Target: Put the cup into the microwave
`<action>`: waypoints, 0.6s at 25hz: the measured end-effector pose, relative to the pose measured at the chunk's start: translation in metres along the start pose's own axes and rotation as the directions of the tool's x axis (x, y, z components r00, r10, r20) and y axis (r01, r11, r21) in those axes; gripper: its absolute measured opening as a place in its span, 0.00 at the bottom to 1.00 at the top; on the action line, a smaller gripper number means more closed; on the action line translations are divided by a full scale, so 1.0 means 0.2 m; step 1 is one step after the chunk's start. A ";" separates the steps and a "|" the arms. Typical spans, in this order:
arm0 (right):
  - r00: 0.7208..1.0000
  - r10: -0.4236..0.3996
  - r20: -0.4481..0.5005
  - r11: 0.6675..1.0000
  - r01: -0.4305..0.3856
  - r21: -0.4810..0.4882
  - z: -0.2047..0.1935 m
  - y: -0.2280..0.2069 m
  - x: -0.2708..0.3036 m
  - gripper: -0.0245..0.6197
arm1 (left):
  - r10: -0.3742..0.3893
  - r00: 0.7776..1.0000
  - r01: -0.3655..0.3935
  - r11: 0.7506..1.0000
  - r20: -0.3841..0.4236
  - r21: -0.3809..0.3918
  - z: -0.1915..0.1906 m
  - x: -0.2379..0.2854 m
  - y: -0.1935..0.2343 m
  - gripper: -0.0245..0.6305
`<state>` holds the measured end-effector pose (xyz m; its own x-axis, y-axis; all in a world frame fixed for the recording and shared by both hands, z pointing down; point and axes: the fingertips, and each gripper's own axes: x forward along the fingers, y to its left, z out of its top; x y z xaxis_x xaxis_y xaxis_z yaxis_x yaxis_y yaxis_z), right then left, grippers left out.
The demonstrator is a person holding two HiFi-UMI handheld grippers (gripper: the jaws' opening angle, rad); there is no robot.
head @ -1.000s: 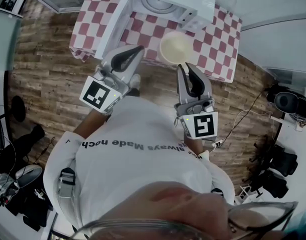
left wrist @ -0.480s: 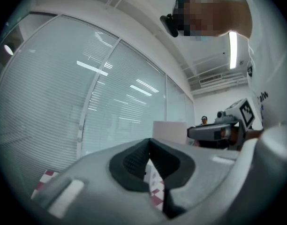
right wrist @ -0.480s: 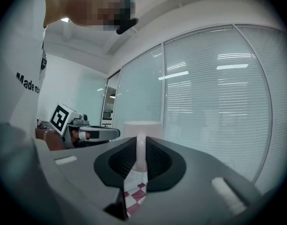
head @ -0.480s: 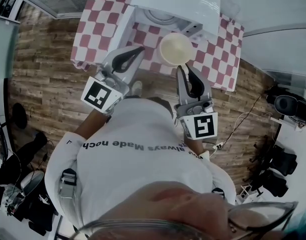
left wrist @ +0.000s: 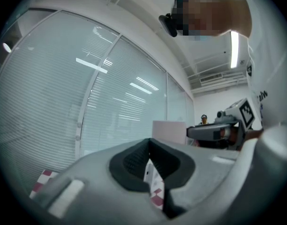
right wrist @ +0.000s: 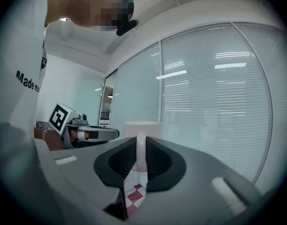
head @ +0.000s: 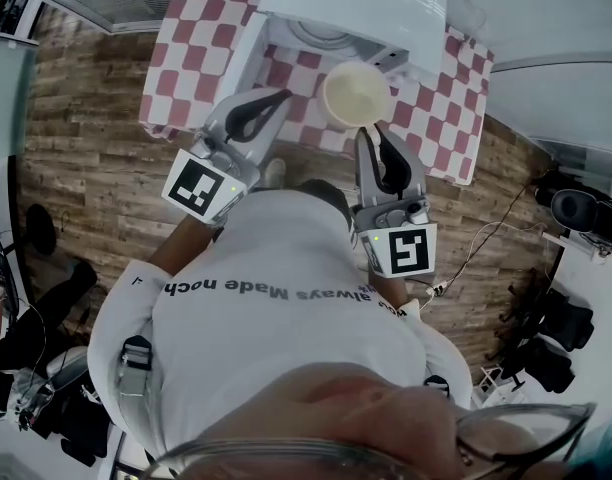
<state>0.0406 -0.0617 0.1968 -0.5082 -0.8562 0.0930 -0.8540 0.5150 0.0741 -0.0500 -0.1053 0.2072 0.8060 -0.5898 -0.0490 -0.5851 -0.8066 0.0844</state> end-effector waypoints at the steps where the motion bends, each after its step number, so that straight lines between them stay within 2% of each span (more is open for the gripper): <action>1: 1.000 0.001 0.001 1.000 -0.001 0.001 0.00 -0.01 0.00 0.10 | 0.000 1.000 0.000 1.000 -0.001 0.002 0.00 0.01 0.00 0.04; 11: 1.000 0.004 0.001 1.000 -0.004 0.007 -0.04 -0.13 0.00 0.10 | 0.002 1.000 -0.002 1.000 -0.002 -0.024 -0.01 0.14 -0.02 0.04; 15: 1.000 0.001 -0.012 1.000 -0.001 0.020 -0.09 -0.16 0.01 0.10 | 0.010 1.000 -0.010 1.000 -0.010 -0.011 -0.05 0.17 0.00 0.04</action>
<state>0.0696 -0.0789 0.2115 -0.5081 -0.8549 0.1045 -0.8554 0.5151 0.0542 -0.0212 -0.1255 0.2164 0.8009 -0.5976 -0.0386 -0.5923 -0.8000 0.0963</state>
